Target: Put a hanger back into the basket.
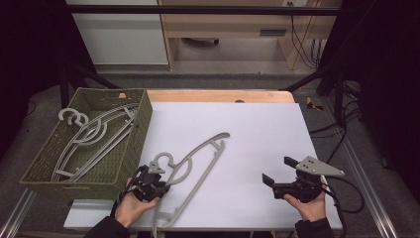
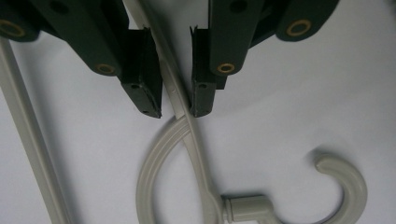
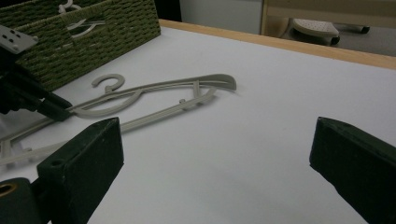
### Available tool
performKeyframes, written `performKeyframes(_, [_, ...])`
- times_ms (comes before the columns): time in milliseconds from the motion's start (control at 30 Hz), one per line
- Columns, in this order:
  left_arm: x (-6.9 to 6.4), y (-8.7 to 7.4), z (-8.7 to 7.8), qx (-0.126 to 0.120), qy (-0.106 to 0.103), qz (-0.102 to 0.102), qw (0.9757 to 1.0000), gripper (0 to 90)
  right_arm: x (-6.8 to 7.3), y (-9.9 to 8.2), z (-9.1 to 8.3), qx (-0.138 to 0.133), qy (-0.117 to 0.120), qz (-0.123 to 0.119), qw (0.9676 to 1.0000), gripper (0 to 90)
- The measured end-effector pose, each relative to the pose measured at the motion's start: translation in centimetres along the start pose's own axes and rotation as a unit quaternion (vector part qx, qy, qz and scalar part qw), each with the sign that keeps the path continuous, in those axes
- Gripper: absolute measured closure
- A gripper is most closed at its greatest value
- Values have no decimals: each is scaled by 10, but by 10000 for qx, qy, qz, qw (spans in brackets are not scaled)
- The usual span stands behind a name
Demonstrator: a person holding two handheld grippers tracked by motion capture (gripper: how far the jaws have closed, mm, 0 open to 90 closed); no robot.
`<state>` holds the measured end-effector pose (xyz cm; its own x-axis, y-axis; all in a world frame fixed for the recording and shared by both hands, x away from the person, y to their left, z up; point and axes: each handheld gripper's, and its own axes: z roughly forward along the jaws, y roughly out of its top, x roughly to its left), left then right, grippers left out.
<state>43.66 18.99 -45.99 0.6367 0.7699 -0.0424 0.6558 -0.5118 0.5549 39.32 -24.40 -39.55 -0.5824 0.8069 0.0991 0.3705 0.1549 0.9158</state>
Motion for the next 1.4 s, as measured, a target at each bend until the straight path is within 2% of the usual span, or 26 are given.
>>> performKeyframes(67, [3,6,4,-52,33,114,9999,751,0,0,0,4,-1,-1,10000,30])
performKeyframes(167, [5,10,7,-154,97,166,9997,766,0,0,0,9,-9,-13,10000,30])
performKeyframes(300, [6,8,6,-255,115,147,9995,767,0,-1,1,34,-4,-21,10000,30])
performKeyframes(333, [6,8,4,-204,97,157,9996,764,0,-1,1,34,-2,-23,10000,30])
performKeyframes(433, [1,4,-4,-273,122,110,9995,698,0,0,0,7,1,5,10000,30])
performKeyframes(467, [0,3,-8,-241,173,118,9995,686,-1,0,-1,23,1,-24,10000,30])
performKeyframes(533, [-2,-3,-11,-198,110,53,9997,656,-1,0,-1,8,14,-4,10000,30])
performKeyframes(667, [-7,-13,-9,75,103,53,9999,647,0,0,-2,0,3,4,10000,30])
performKeyframes(767, [-8,-13,-8,91,247,46,9996,693,0,0,-2,-10,1,8,10000,30])
performKeyframes(933, [-7,-10,-9,221,225,9,9995,730,0,0,-2,-9,-1,7,10000,30])
performKeyframes(1067, [-2,-11,-10,166,316,-8,9994,753,0,0,-2,-7,-2,3,10000,30])
performKeyframes(1200, [3,-15,-12,140,268,-24,9995,791,-1,0,-2,-10,-8,-4,10000,30])
performKeyframes(1233, [2,-15,-13,192,273,14,9994,784,-1,0,-2,-12,-6,-18,10000,30])
performKeyframes(1300, [1,-16,-13,165,204,-42,9996,741,-1,0,-3,-16,-7,-4,10000,30])
performKeyframes(1400, [0,-15,-13,330,196,9,9993,694,-1,0,-3,-16,-10,-2,10000,30])
